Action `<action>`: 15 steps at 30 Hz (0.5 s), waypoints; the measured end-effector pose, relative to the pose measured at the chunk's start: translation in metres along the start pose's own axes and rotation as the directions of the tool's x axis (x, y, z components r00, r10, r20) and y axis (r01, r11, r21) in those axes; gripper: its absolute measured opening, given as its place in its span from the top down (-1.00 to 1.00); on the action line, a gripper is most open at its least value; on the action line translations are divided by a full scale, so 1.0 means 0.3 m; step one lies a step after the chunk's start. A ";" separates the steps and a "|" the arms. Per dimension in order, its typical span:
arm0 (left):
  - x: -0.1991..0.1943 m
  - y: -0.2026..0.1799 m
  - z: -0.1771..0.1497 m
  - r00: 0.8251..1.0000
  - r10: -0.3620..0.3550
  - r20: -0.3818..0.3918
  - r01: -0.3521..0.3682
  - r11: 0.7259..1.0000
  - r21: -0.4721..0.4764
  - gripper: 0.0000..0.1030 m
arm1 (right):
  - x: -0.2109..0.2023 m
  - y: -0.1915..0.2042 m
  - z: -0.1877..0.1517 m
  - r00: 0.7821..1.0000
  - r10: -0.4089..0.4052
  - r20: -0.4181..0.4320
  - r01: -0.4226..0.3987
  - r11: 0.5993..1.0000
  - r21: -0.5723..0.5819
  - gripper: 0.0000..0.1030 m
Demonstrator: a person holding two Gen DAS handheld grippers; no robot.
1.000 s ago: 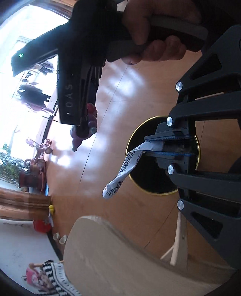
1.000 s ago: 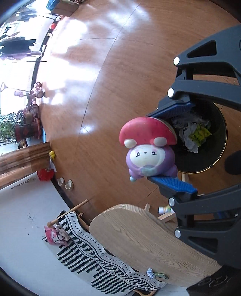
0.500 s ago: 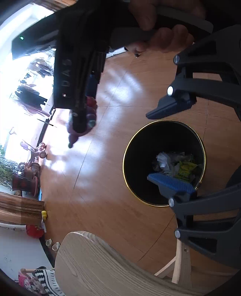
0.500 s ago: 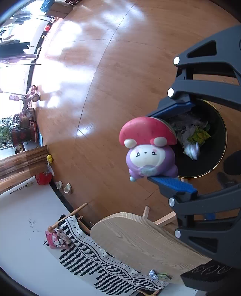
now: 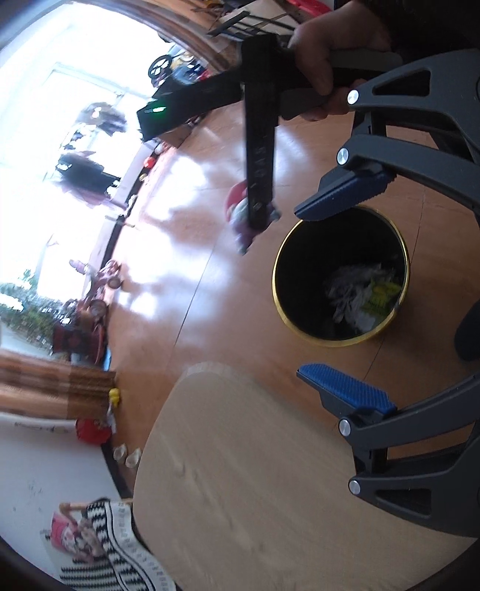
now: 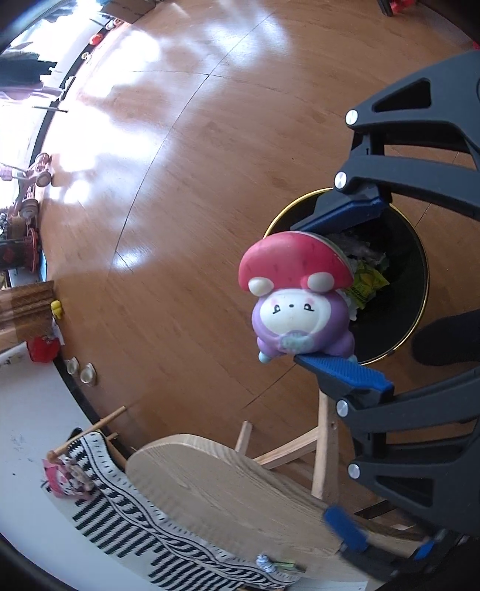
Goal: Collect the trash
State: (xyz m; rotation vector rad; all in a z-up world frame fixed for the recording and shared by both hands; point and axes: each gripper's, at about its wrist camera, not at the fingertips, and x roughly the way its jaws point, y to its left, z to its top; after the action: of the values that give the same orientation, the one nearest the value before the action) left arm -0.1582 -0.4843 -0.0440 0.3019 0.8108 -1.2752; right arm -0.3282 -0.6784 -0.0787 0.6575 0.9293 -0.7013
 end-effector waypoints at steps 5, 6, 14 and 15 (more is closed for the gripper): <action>-0.105 0.126 -0.009 0.997 0.074 0.036 -0.072 0.996 -0.045 -0.64 | 0.015 0.062 -0.010 0.999 -0.041 -0.023 0.040 0.997 -0.059 -0.35; -0.132 0.160 -0.013 0.995 0.094 0.045 -0.091 0.994 -0.059 -0.68 | 0.016 0.074 -0.013 0.998 -0.053 -0.025 0.052 0.996 -0.068 -0.36; -0.332 0.397 -0.050 0.967 0.240 0.085 -0.225 0.962 -0.158 -0.76 | -0.019 0.278 0.016 1.000 -0.003 0.018 0.006 0.989 -0.151 -0.38; -0.361 0.434 -0.058 0.961 0.261 0.085 -0.243 0.954 -0.177 -0.76 | -0.028 0.318 0.022 0.999 0.021 0.027 -0.017 0.987 -0.163 -0.38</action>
State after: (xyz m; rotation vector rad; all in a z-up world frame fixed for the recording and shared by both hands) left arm -0.0511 -0.3560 -0.0117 0.1947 0.7536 -0.9697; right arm -0.2547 -0.6237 -0.0496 0.5101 0.9414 -0.6095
